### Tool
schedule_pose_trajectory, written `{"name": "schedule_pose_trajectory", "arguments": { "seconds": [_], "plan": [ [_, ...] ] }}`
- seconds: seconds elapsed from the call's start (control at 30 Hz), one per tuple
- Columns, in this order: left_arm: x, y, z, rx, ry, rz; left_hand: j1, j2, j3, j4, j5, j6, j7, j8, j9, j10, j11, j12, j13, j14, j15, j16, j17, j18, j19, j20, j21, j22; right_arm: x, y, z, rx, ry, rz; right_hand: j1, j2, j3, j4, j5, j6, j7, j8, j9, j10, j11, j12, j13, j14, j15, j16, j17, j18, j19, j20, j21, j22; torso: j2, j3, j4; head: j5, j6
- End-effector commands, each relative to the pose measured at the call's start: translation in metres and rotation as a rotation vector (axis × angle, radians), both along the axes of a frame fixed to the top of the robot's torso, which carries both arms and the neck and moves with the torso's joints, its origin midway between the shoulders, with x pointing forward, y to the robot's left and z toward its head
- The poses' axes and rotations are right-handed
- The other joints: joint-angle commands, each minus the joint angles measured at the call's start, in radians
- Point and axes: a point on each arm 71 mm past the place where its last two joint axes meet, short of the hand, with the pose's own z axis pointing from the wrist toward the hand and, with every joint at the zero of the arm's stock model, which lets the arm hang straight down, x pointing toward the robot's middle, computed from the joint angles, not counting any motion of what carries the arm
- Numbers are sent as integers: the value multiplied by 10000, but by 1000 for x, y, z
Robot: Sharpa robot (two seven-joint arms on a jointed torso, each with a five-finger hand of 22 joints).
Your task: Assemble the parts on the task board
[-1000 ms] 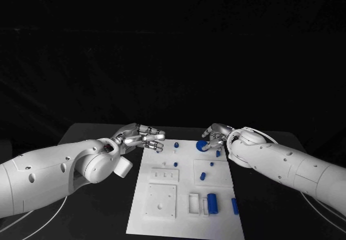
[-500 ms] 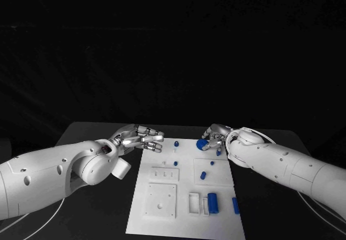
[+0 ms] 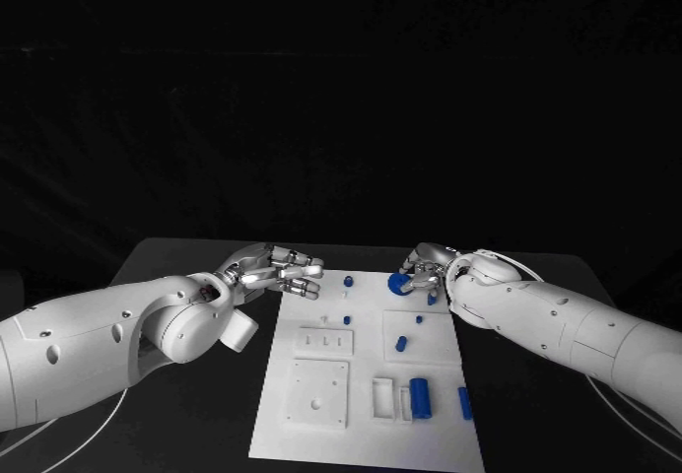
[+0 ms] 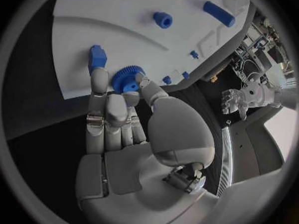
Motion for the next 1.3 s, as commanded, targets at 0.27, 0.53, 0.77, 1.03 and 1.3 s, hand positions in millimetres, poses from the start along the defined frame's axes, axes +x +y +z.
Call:
{"name": "schedule_pose_trajectory", "arguments": {
  "seconds": [0.27, 0.53, 0.77, 1.03, 1.3],
  "plan": [
    [0, -3, 1, -10, -49, -183, -52, 14, -19, 100, -60, -77, 39, -29, 0, -103, 22, -38, 10, -4, -12, 13, 4, -23, -26, -37, -52, -12, 0, -2, -3, -351, 241, 41, -135, -53, 224, -64, 65, 115, 4, 21, 12, 10, -13, 13, -9, 66, 46, 44, 12, 28, 283, 0, -82, 88, 10, -16, -13, -43, -29],
    [1, -5, 0, -9, -49, -220, -45, 8, -4, 109, -61, -105, 40, -26, 0, -122, 25, -35, 11, -4, -10, 14, 4, -20, -21, -36, -54, -12, 0, 1, -4, -497, 285, 143, -67, -130, -97, -21, 123, -129, 41, 14, 5, -2, 37, -22, -49, 59, 82, 22, -9, 35, 289, 23, -174, 119, 20, -8, 16, -61, -65],
    [0, -4, 0, -6, -42, -211, -45, 7, -3, 110, -61, -107, 40, -25, 0, -124, 26, -35, 11, -5, -10, 14, 4, -20, -22, -36, -55, -12, -2, 5, -9, -756, 355, 280, 57, -123, -605, 99, 120, -251, 45, 10, 2, -39, 58, -52, -104, 56, 115, 6, -40, 63, 300, 69, -295, 143, 15, -14, 26, -55, -96],
    [0, -4, 0, -4, -38, -202, -46, 0, 4, 116, -62, -116, 41, -22, 0, -134, 30, -34, 11, -7, -8, 14, 3, -20, -24, -33, -59, -13, -2, 7, -11, -842, 466, 297, 48, -116, -936, 200, 258, -225, 42, 12, 3, -39, 64, -42, -115, 54, 117, 23, -35, 48, 317, 67, -316, 170, 3, -16, 12, -30, -104],
    [0, -3, 0, 1, -35, -195, -46, 0, 4, 116, -62, -116, 41, -22, 0, -134, 30, -34, 11, -7, -8, 14, 3, -20, -24, -33, -59, -13, -2, 6, -12, -1163, 449, 133, -22, 67, 317, -214, -78, 502, 38, 15, 16, -27, 65, 47, -62, 71, 137, 111, 3, 70, 333, 87, -197, 312, 8, -1, 5, -33, -107]
  ]
}}
